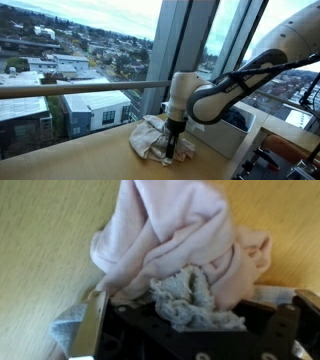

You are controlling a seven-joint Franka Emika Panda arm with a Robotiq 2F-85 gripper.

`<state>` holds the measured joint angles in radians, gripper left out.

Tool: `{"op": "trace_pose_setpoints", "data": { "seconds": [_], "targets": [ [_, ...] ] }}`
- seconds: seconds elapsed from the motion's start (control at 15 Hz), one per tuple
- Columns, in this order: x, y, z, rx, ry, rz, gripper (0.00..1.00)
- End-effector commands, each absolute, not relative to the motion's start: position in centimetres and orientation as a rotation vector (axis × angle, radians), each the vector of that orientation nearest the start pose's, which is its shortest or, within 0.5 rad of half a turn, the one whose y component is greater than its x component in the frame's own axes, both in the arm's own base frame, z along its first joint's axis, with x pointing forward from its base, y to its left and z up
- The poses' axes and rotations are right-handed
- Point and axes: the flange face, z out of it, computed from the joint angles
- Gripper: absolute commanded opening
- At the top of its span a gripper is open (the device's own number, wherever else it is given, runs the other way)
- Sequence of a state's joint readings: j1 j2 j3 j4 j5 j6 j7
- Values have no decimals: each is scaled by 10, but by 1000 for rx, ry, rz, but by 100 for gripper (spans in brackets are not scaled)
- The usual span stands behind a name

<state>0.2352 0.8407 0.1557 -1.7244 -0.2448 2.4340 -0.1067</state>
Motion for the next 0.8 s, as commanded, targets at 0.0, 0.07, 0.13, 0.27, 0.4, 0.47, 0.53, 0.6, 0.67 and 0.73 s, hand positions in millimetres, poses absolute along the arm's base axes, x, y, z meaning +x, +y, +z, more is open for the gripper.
{"op": "trace_pose_setpoints", "data": {
  "seconds": [0.0,0.07,0.13,0.27,0.4,0.47,0.53,0.6,0.67,0.73],
  "targets": [
    [577,251,110,-2985,-1051,230,7],
    [576,253,120,-2982,-1055,222,1],
    [575,253,130,-2980,-1057,213,2],
    [577,249,160,-2979,-1051,176,2],
    [586,238,199,-2997,-1030,115,0],
    [592,230,222,-3008,-1012,81,0],
    [599,220,242,-3020,-989,43,0],
    [607,208,263,-3034,-958,-1,0],
    [615,194,284,-3049,-914,-48,0],
    [622,179,306,-3063,-875,-93,0]
  ]
}}
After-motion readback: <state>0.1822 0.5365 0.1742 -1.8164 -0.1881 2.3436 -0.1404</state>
